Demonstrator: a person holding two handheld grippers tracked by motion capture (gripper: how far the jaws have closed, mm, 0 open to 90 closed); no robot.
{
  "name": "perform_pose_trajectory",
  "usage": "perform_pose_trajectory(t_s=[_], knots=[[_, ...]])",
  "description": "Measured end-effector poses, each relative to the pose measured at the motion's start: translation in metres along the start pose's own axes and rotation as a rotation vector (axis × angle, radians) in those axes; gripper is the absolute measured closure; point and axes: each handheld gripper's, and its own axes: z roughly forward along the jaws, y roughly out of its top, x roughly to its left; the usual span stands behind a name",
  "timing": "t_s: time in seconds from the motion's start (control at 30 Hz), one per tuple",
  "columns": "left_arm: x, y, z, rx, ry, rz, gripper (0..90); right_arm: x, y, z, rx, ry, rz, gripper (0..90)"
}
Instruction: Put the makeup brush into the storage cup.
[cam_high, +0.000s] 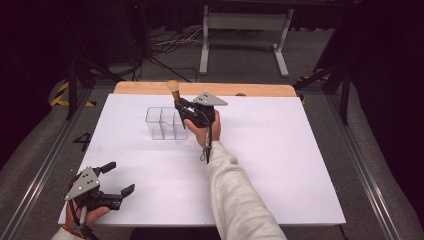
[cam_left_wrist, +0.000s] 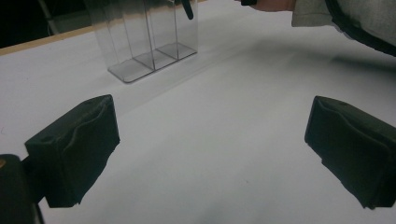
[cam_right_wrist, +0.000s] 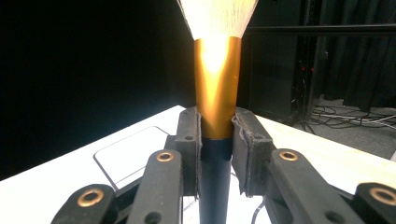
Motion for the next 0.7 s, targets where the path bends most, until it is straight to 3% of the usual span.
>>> perform_pose_trajectory(t_s=[0.23, 0.37, 0.5, 0.7], knots=[[0.000, 0.000, 0.000, 0.000, -0.001, 0.003, 3.6, 0.002, 0.000, -0.001, -0.001, -0.011, 0.004, 73.0], [0.000, 0.000, 0.000, 0.003, -0.002, 0.002, 3.7, 0.001, 0.002, -0.002, -0.005, -0.021, 0.010, 62.6], [0.000, 0.000, 0.000, 0.004, 0.000, 0.005, 3.6, 0.002, 0.005, -0.007, -0.002, -0.013, -0.012, 61.0], [0.000, 0.000, 0.000, 0.005, 0.000, 0.004, 3.7, 0.002, 0.014, -0.018, -0.014, -0.037, -0.046, 55.2]])
